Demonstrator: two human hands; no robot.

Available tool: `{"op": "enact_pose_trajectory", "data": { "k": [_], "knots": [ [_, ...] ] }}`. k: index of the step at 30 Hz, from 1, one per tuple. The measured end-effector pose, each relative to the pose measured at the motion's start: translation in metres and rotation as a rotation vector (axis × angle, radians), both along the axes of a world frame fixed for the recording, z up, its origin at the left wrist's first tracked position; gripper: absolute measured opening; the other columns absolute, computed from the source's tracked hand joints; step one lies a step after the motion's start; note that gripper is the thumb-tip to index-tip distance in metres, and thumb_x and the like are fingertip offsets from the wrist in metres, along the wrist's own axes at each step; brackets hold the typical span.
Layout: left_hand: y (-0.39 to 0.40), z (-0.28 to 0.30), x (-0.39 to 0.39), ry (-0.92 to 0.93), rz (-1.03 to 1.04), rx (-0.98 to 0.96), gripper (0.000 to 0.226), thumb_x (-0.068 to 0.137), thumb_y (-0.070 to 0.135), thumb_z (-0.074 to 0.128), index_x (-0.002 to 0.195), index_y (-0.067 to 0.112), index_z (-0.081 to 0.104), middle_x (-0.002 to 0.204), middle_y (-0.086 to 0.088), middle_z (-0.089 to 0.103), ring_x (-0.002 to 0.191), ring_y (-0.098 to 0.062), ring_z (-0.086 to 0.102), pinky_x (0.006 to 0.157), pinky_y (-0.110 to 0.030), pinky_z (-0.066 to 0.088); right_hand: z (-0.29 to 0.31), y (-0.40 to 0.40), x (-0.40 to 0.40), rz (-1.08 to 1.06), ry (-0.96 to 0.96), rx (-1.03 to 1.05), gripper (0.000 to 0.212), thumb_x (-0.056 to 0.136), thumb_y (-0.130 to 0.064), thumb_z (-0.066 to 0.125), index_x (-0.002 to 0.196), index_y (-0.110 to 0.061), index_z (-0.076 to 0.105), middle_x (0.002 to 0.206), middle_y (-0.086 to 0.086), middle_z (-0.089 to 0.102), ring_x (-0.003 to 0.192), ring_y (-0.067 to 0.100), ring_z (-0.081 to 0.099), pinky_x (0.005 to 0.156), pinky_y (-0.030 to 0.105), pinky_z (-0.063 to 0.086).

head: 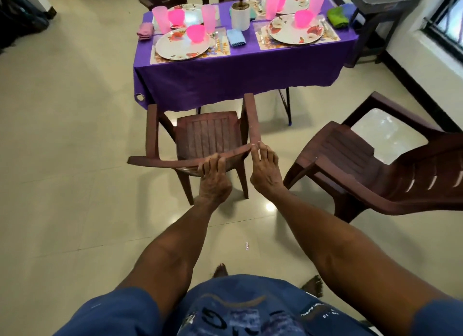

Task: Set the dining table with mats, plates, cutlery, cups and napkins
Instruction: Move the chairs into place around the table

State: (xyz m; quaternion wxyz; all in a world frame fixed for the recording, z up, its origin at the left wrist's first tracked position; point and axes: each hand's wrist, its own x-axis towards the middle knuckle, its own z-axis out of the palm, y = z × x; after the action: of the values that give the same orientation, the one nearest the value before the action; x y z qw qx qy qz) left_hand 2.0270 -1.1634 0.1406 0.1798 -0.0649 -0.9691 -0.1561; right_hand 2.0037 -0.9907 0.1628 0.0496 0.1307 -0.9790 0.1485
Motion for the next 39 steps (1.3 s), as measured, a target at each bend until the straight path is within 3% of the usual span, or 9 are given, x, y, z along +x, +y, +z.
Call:
{"op": "enact_pose_trajectory", "data": {
  "k": [2, 6, 10, 13, 18, 23, 31, 36, 39],
  "knots": [
    [0.041, -0.010, 0.001, 0.009, 0.025, 0.027, 0.048, 0.070, 0.017, 0.046, 0.118, 0.016, 0.044, 0.121, -0.010, 0.044, 0.111, -0.031, 0.041, 0.098, -0.044, 0.029, -0.001, 0.035, 0.001, 0.022, -0.014, 0.004, 0.064, 0.080, -0.009, 0.032, 0.143, 0.000, 0.036, 0.143, 0.024, 0.038, 0.134, 0.038, 0.034, 0.113, 0.045, 0.027],
    [0.147, -0.029, 0.000, -0.049, 0.017, 0.058, 0.051, 0.066, 0.015, 0.053, 0.116, 0.015, 0.048, 0.116, -0.011, 0.052, 0.109, -0.030, 0.040, 0.094, -0.042, 0.031, -0.009, 0.144, -0.004, -0.010, -0.037, 0.069, 0.047, 0.080, 0.002, 0.045, 0.126, -0.005, 0.052, 0.127, 0.015, 0.053, 0.116, 0.033, 0.049, 0.098, 0.038, 0.038],
    [0.264, -0.031, -0.002, -0.203, -0.014, 0.100, 0.053, 0.069, 0.018, 0.045, 0.120, 0.011, 0.053, 0.122, -0.012, 0.052, 0.114, -0.033, 0.043, 0.098, -0.045, 0.034, -0.006, 0.269, -0.008, -0.076, -0.059, 0.126, 0.034, 0.082, -0.015, 0.063, 0.115, -0.007, 0.059, 0.113, 0.014, 0.060, 0.103, 0.034, 0.055, 0.088, 0.040, 0.040],
    [0.342, -0.022, -0.009, -0.305, -0.075, 0.079, 0.048, 0.074, 0.018, 0.050, 0.122, 0.011, 0.048, 0.126, -0.012, 0.046, 0.116, -0.035, 0.041, 0.097, -0.042, 0.026, 0.007, 0.353, -0.015, -0.176, -0.073, 0.144, 0.038, 0.079, -0.013, 0.062, 0.115, -0.006, 0.059, 0.114, 0.016, 0.060, 0.105, 0.035, 0.054, 0.092, 0.043, 0.040],
    [0.455, -0.014, -0.033, -0.375, -0.259, 0.058, 0.060, 0.079, 0.027, 0.037, 0.136, 0.007, 0.044, 0.138, -0.015, 0.042, 0.126, -0.036, 0.038, 0.105, -0.048, 0.028, 0.035, 0.473, -0.033, -0.357, -0.047, 0.141, 0.033, 0.082, -0.013, 0.057, 0.114, -0.004, 0.059, 0.116, 0.017, 0.061, 0.108, 0.035, 0.054, 0.094, 0.043, 0.040],
    [0.557, -0.023, -0.062, -0.395, -0.388, 0.065, 0.053, 0.084, 0.024, 0.053, 0.134, 0.007, 0.046, 0.138, -0.015, 0.047, 0.130, -0.034, 0.041, 0.109, -0.046, 0.029, 0.046, 0.578, -0.039, -0.498, -0.063, 0.190, 0.029, 0.084, -0.008, 0.050, 0.110, -0.005, 0.061, 0.115, 0.016, 0.062, 0.108, 0.036, 0.054, 0.093, 0.043, 0.039],
    [0.684, -0.015, -0.105, -0.468, -0.493, 0.248, 0.039, 0.093, 0.013, 0.042, 0.131, 0.004, 0.049, 0.138, -0.016, 0.047, 0.130, -0.031, 0.042, 0.110, -0.043, 0.035, 0.033, 0.683, -0.067, -0.459, -0.222, 0.230, 0.022, 0.086, -0.016, 0.049, 0.102, -0.009, 0.063, 0.102, 0.011, 0.064, 0.097, 0.032, 0.060, 0.091, 0.043, 0.043],
    [0.721, -0.024, -0.126, -0.542, -0.450, 0.246, 0.033, 0.095, 0.021, 0.042, 0.125, 0.009, 0.051, 0.126, -0.012, 0.054, 0.110, -0.030, 0.055, 0.090, -0.044, 0.049, 0.023, 0.710, -0.095, -0.341, -0.374, 0.231, 0.024, 0.085, -0.015, 0.049, 0.104, -0.011, 0.064, 0.102, 0.010, 0.066, 0.096, 0.031, 0.063, 0.086, 0.041, 0.044],
    [0.733, -0.030, -0.130, -0.595, -0.388, 0.295, 0.030, 0.098, 0.021, 0.042, 0.120, 0.006, 0.055, 0.122, -0.015, 0.055, 0.105, -0.034, 0.057, 0.088, -0.047, 0.050, 0.017, 0.718, -0.112, -0.271, -0.462, 0.237, 0.023, 0.086, -0.012, 0.048, 0.102, -0.010, 0.064, 0.105, 0.010, 0.067, 0.099, 0.031, 0.064, 0.086, 0.040, 0.046]
  ]
}}
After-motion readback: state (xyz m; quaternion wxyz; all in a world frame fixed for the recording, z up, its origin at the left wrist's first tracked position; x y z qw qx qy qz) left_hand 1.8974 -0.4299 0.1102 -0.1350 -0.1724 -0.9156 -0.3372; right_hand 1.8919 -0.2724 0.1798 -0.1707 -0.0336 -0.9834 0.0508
